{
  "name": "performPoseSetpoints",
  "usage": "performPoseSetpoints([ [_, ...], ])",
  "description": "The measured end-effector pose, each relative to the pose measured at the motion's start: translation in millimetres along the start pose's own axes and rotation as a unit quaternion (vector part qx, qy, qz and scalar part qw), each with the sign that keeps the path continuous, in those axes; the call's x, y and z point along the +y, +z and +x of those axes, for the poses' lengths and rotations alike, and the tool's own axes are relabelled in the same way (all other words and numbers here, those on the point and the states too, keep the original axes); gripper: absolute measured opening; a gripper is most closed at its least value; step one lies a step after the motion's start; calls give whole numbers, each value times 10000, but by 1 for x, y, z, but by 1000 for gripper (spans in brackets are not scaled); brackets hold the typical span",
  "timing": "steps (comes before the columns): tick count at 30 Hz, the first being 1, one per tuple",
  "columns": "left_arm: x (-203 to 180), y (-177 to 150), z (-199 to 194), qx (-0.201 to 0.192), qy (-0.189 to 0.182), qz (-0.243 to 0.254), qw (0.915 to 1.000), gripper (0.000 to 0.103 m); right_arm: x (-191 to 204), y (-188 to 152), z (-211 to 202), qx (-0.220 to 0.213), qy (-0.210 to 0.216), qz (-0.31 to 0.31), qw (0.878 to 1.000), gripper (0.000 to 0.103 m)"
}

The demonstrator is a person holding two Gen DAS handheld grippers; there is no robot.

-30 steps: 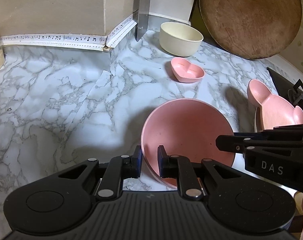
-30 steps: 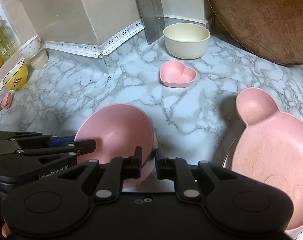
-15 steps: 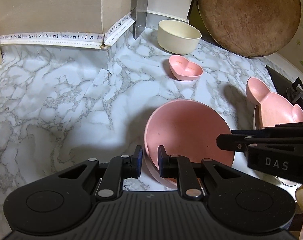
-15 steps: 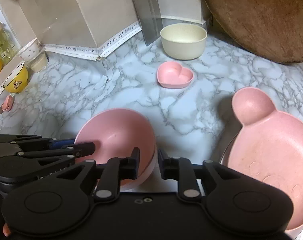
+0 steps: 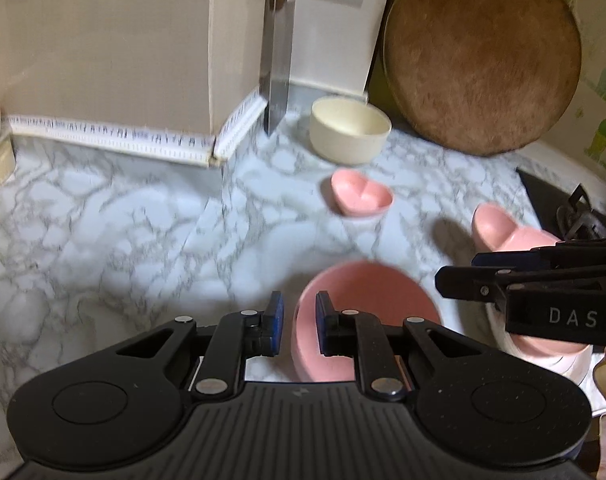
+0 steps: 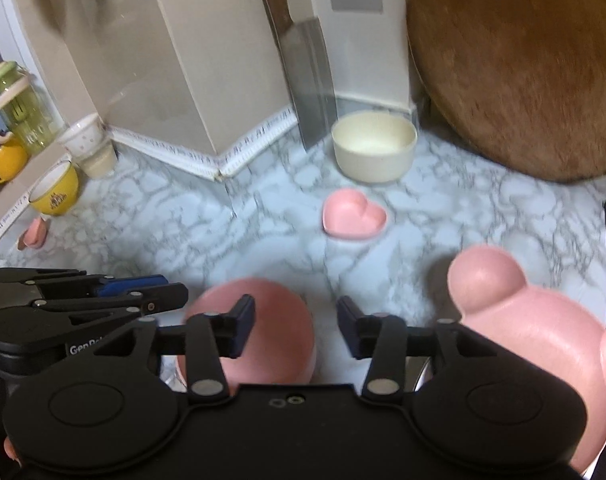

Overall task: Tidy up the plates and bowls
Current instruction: 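Open both grippers and withdraw from the pink bowl, then reach both grippers to the cream bowl and close on its rim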

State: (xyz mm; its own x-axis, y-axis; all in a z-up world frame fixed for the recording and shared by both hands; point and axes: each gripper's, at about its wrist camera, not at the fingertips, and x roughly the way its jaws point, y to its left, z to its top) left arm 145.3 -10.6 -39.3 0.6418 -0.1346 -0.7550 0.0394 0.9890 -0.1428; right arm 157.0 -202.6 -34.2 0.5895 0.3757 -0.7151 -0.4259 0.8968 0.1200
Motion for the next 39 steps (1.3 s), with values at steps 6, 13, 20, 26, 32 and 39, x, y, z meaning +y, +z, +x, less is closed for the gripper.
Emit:
performPoseSetpoints([
  [6, 0, 19, -7, -227, -29, 28, 9997, 20, -3, 15, -8, -256, -25, -39, 9997, 65],
  [13, -2, 43, -9, -548, -35, 52, 9985, 63, -14, 34, -9, -456, -134, -93, 9988, 82],
  [20, -6, 70, 3, -659, -98, 117, 9977, 78, -30, 59, -4, -616, -171, -26, 9980, 100],
  [26, -10, 98, 26, -582, -99, 13, 9983, 78, -56, 89, 12, -662, -399, 163, 9969, 102],
  [32, -19, 131, 56, -572, 58, -54, 9983, 78, -87, 119, 42, -512, -631, 459, 9956, 102],
  [39, -25, 157, 99, -532, 360, -70, 9979, 78, -118, 140, 82, -206, -655, 890, 9937, 99],
])
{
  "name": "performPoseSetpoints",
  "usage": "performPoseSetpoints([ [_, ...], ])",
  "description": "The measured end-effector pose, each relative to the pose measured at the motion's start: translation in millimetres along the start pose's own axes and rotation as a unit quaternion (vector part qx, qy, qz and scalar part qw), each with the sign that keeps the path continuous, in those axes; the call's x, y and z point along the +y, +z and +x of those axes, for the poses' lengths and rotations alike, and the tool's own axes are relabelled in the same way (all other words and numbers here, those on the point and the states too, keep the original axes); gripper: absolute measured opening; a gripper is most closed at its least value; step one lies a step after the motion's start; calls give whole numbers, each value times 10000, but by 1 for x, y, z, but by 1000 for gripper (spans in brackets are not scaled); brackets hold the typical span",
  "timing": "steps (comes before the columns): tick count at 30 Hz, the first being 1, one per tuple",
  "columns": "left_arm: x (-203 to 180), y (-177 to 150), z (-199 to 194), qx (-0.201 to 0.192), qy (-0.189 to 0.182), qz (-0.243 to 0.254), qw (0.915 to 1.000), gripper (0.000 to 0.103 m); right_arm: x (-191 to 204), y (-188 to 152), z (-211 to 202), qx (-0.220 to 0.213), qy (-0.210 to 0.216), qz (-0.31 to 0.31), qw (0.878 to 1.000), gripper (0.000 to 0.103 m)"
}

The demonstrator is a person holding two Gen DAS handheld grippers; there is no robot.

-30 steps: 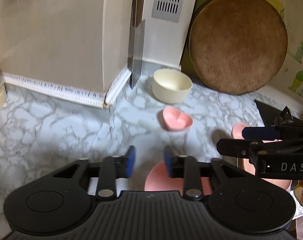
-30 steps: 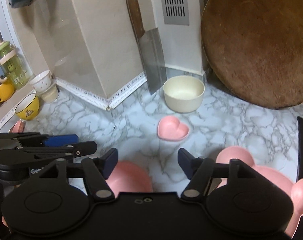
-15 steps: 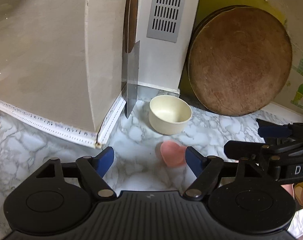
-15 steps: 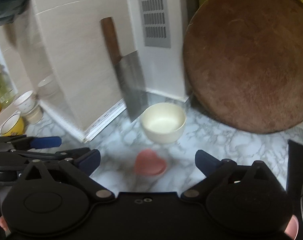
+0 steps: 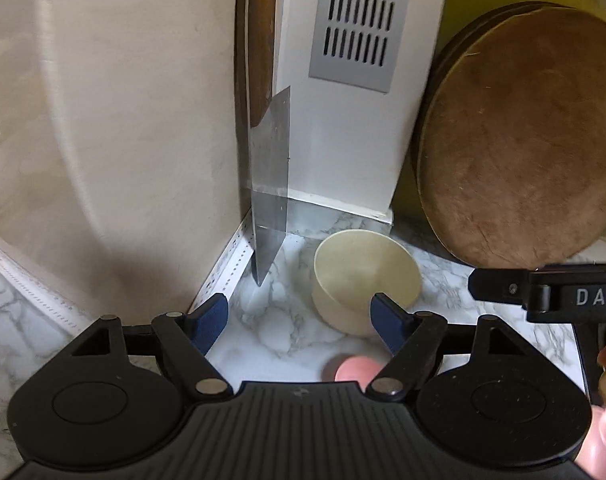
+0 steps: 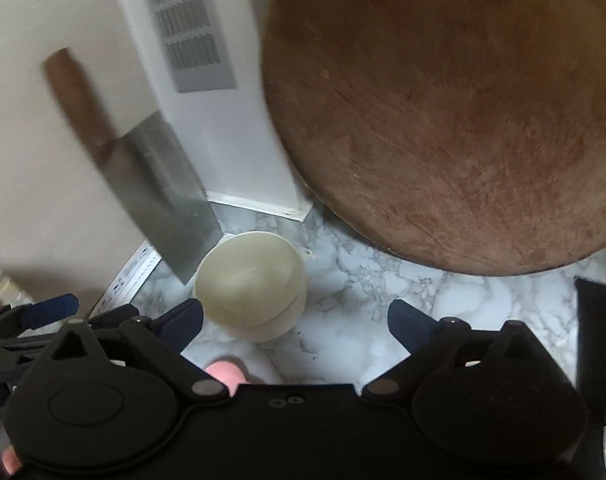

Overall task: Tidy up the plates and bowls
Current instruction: 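Reach both grippers to the cream bowl and close on its rim, then carry the cream bowl with both grippers and lower it into the pink bowl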

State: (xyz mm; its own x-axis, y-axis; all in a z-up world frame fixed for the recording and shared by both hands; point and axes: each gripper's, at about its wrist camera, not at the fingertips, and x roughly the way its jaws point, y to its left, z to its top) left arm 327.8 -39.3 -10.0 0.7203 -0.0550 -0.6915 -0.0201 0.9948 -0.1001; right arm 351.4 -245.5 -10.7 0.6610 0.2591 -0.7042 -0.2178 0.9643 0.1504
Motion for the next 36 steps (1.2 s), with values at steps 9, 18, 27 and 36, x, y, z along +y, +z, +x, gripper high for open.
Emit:
performPoseSetpoints([
  [9, -8, 9, 56, 312, 115, -158, 9993, 78, -13, 14, 50, 276, -63, 269, 9992, 86],
  [18, -1, 8, 91, 516, 101, -380, 9979, 78, -16, 17, 85, 524, -64, 220, 9984, 71],
  [27, -4, 4, 110, 620, 28, -333, 9975, 62, -12, 15, 100, 662, 81, 107, 9977, 41],
  [36, -7, 6, 119, 672, -91, -360, 9970, 31, -9, 13, 107, 740, 128, 30, 9972, 19],
])
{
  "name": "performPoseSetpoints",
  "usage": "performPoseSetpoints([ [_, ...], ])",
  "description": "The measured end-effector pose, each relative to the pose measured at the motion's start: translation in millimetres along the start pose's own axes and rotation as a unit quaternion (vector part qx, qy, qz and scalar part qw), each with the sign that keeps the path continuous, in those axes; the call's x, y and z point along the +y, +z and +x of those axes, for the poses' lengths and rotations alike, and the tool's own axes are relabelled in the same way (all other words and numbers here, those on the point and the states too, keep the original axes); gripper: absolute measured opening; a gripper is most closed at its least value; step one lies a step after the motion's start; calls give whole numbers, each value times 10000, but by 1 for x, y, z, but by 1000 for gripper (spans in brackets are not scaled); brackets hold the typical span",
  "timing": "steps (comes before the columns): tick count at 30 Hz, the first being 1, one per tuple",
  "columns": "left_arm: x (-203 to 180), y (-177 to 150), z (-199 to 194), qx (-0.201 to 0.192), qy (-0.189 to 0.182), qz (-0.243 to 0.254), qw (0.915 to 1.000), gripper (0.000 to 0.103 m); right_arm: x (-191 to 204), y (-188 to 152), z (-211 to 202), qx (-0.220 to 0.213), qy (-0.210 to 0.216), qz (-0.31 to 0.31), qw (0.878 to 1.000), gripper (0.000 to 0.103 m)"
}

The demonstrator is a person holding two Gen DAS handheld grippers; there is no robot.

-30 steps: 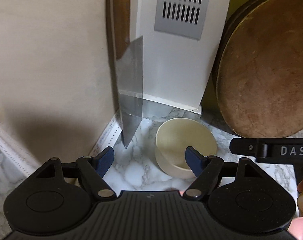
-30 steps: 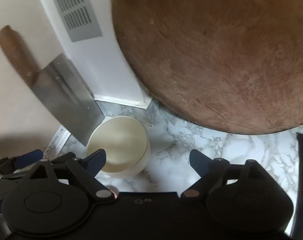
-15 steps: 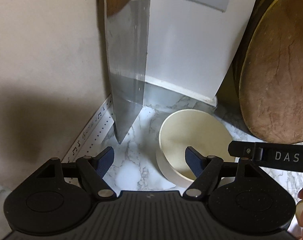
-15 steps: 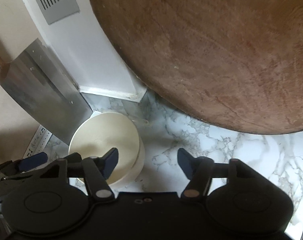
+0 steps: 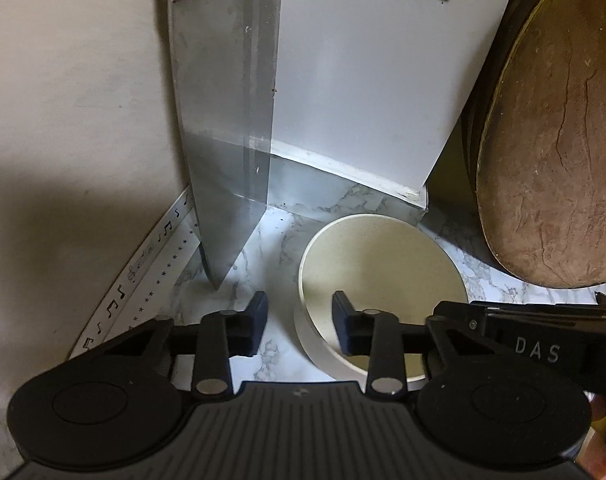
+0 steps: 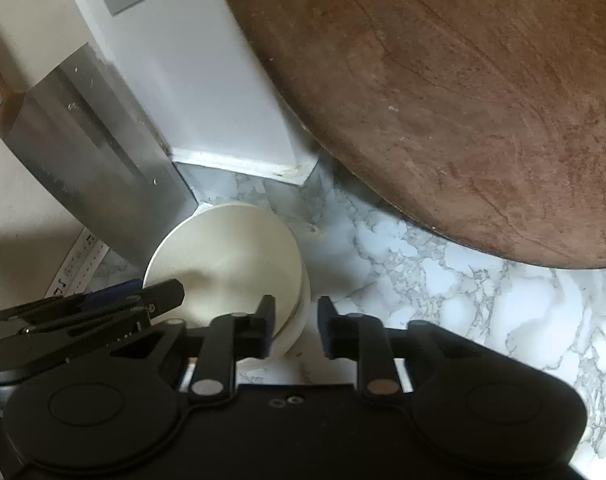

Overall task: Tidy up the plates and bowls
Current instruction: 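Carry the cream bowl with both grippers and lower it into the pink bowl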

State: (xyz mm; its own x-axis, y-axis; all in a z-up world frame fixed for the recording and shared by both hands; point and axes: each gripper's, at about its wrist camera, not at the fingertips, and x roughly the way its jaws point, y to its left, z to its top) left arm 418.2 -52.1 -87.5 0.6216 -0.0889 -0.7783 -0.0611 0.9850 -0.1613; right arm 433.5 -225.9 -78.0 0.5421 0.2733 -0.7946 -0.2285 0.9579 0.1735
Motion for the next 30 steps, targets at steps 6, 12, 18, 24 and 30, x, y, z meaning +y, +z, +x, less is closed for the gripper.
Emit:
performPoseSetpoints([
  [6, 2, -1, 5, 44, -74, -1, 10000, 14, 2, 1, -1, 2, 34, -29, 10000, 13],
  [12, 3, -3, 3, -2, -83, 12, 10000, 11, 5, 0, -4, -28, -18, -107, 9999, 13],
  [18, -1, -3, -10, -77, -63, 78, 9999, 11, 9, 0, -19, -113, -26, -120, 9999, 13],
  [24, -4, -6, -31, -73, -55, 139, 9999, 11, 14, -4, -44, -217, 7, -155, 9996, 13],
  [30, -3, -12, -63, -163, -131, 117, 9997, 11, 23, -15, -75, -317, 4, -273, 9991, 13],
])
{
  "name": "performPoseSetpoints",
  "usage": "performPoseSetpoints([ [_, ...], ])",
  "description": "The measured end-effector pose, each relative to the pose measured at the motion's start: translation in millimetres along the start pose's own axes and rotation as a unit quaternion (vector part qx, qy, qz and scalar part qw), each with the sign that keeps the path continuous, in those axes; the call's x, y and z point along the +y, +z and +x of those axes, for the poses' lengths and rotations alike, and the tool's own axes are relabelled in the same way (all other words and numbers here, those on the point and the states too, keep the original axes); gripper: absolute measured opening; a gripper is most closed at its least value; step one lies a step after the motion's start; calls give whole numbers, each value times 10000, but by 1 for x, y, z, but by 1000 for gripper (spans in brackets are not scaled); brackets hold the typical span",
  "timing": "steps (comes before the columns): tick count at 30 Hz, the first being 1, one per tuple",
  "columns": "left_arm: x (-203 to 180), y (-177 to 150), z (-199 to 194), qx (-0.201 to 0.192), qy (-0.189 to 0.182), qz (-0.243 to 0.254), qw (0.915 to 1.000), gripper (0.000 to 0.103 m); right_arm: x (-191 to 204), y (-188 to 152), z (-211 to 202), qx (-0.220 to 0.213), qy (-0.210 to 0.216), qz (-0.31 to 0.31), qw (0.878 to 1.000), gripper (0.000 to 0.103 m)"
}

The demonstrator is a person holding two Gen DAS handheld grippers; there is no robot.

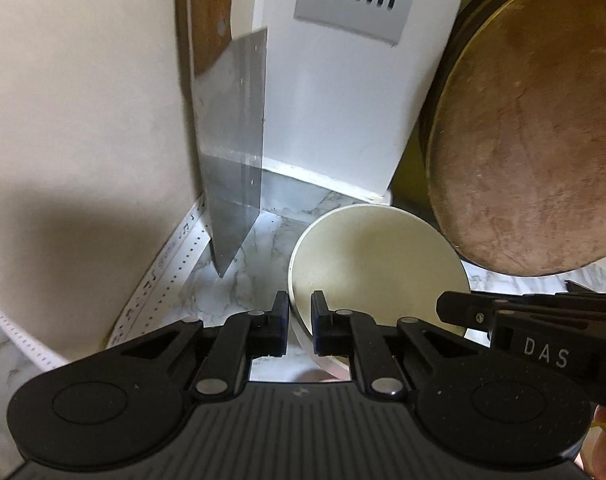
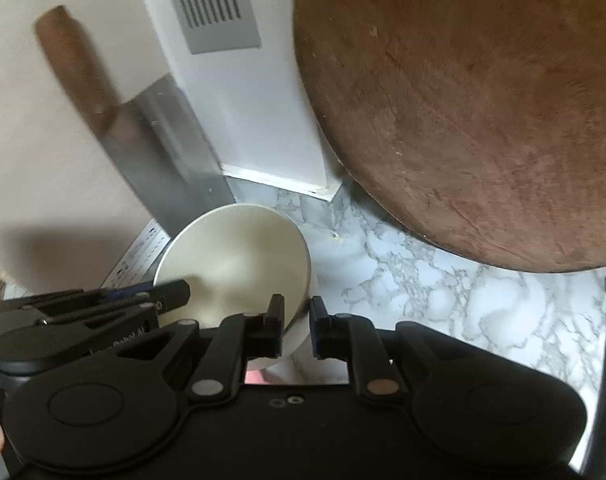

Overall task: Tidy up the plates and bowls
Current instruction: 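Carry the cream bowl with both grippers and lower it into the pink bowl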

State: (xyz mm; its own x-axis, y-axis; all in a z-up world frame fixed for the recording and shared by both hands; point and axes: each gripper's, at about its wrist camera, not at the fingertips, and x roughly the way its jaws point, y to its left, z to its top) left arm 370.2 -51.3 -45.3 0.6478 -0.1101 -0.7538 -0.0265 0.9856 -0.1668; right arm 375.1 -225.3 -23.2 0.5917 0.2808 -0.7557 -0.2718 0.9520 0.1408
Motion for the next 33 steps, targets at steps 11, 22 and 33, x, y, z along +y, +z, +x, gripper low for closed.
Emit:
performPoseSetpoints([
  [11, -2, -25, -67, -119, -61, 148, 9998, 11, 24, -40, -61, -180, 7, -162, 9997, 13],
  [22, 7, -66, -126, -92, -61, 152, 9998, 11, 50, -87, -102, -184, 56, -318, 9993, 13],
  [33, 19, -106, -162, -2, -29, 173, 9998, 11, 68, -131, -121, -69, 176, -326, 9993, 14],
])
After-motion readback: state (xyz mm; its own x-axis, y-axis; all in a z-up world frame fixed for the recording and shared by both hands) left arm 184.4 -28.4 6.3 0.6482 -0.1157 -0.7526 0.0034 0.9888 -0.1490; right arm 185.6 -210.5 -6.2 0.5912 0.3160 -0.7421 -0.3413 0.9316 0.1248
